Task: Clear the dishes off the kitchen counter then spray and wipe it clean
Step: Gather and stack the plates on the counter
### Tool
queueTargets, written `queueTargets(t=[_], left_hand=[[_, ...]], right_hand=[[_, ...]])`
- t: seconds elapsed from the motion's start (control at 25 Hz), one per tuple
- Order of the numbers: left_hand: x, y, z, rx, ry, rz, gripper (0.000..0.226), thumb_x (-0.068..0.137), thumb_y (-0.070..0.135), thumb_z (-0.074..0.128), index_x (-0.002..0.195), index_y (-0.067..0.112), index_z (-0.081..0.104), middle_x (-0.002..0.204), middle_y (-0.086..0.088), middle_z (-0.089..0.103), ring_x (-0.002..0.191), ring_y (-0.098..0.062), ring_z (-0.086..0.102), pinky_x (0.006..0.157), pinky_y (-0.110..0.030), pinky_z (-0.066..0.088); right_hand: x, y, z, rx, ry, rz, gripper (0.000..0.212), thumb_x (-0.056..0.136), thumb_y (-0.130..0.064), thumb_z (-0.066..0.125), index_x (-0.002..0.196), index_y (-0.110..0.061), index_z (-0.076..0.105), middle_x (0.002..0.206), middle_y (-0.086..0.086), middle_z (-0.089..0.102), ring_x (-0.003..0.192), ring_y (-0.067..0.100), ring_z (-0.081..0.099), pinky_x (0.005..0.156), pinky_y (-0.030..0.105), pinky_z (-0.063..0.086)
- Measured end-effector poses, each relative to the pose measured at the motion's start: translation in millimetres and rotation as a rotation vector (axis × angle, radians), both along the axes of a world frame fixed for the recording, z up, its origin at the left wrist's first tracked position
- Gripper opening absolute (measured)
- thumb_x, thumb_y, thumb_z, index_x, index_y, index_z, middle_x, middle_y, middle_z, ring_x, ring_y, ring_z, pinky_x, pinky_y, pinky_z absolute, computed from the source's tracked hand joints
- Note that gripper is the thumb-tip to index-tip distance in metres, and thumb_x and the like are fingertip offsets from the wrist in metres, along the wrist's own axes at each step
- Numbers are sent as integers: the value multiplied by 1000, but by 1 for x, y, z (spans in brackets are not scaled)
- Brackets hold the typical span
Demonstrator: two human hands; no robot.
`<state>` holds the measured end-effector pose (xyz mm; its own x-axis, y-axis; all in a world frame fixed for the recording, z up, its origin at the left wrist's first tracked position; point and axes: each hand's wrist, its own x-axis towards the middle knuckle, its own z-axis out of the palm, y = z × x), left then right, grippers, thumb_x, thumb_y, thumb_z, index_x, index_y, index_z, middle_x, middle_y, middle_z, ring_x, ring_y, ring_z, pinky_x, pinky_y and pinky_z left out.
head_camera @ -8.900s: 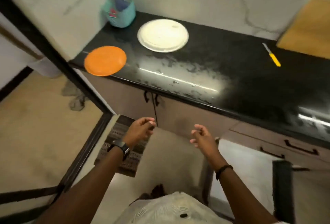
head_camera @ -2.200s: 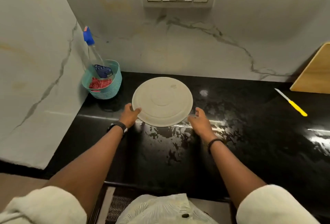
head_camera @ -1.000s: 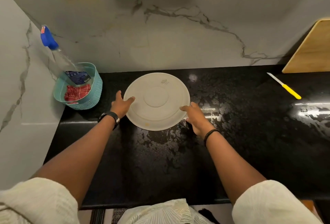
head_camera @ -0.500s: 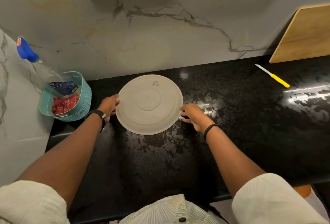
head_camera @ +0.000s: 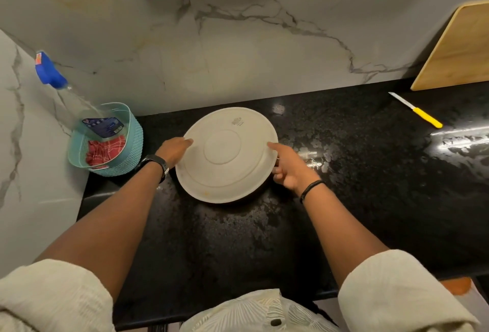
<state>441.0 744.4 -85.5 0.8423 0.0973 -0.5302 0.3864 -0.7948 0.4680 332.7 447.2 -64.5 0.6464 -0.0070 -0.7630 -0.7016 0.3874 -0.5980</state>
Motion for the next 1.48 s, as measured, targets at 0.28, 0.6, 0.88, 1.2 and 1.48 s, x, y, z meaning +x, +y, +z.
queueTargets(t=[0.28, 0.6, 0.88, 1.2, 1.48], left_hand=[[-81, 29, -11, -172, -167, 198, 65, 93, 56, 58, 144, 17, 51, 152, -11, 48, 135, -32, 48, 115, -53, 36], [-176, -55, 27, -954, -18, 442, 28, 104, 18, 51, 126, 14, 68, 114, -7, 74, 90, -21, 70, 77, -39, 61], [-262, -221, 20, -1003, 178, 195, 27, 104, 17, 51, 127, 16, 66, 93, 0, 75, 65, -12, 67, 55, -27, 58], [-409, -385, 1, -814, 418, -134, 29, 104, 10, 49, 130, 12, 61, 120, -17, 72, 108, -37, 69, 94, -55, 56], [-465, -467, -7, -722, 490, -201, 32, 102, 14, 51, 132, 14, 60, 120, -14, 73, 111, -37, 69, 94, -50, 57]], right_hand=[[-55, 24, -1, -7, -208, -73, 32, 98, -47, 63, 95, -15, 69, 55, -10, 58, 39, 3, 33, 37, 20, 20], [-161, -81, 5, -38, -321, -358, 48, 97, -49, 62, 119, -9, 74, 112, 15, 77, 105, 32, 73, 86, 43, 61], [-338, -193, -25, -227, -296, -672, 30, 101, -24, 62, 131, -22, 65, 120, 9, 74, 112, 34, 70, 95, 53, 58], [-554, -288, -57, -236, -81, -1053, 26, 99, -19, 61, 120, -33, 68, 119, 4, 74, 114, 34, 67, 98, 55, 56], [-614, -357, -57, -252, 5, -1127, 24, 99, -14, 60, 120, -24, 66, 112, 6, 72, 93, 23, 67, 72, 33, 55]])
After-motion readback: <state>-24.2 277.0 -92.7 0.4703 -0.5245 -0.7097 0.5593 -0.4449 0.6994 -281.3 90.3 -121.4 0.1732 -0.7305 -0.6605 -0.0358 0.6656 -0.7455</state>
